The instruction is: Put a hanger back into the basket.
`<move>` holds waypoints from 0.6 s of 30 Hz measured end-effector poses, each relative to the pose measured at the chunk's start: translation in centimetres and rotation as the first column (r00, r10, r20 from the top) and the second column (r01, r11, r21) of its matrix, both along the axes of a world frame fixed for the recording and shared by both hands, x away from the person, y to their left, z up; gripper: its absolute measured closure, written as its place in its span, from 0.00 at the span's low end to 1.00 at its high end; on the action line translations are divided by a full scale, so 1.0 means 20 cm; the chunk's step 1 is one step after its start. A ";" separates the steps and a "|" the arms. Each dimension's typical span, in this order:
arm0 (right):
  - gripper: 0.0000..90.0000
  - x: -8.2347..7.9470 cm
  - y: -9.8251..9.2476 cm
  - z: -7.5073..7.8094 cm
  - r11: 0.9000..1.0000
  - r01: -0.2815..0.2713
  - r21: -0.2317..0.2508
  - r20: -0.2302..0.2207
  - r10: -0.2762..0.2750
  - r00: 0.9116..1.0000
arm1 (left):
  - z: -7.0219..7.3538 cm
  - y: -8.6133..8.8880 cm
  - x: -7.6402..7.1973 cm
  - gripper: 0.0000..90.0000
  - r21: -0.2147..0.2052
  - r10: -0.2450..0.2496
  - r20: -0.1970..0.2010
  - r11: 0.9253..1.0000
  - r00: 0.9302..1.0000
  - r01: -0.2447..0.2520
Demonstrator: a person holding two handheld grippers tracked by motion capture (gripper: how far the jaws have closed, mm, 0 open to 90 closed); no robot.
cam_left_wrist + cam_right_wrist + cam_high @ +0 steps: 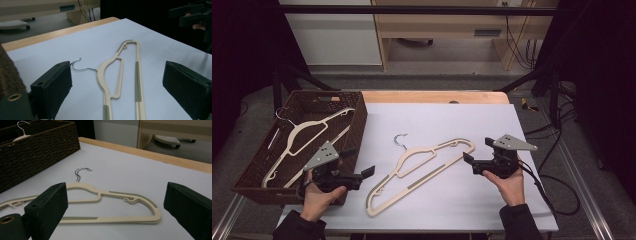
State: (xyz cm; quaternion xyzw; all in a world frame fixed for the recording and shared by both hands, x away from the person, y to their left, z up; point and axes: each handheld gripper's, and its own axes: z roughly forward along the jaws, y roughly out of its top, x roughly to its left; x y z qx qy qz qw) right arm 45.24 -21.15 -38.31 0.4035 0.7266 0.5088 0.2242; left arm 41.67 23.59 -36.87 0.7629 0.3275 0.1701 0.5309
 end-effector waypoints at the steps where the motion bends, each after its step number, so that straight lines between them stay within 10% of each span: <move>1: 0.06 0.02 0.03 0.00 1.000 -0.009 -0.006 -0.003 0.009 1.000 | -0.02 -0.03 -0.01 0.09 0.006 -0.014 -0.007 1.000 1.000 0.014; 18: 0.11 0.20 0.31 0.03 0.998 -0.061 -0.014 -0.039 0.060 0.997 | -0.21 -0.16 0.00 0.11 0.077 -0.073 -0.092 0.994 0.993 0.080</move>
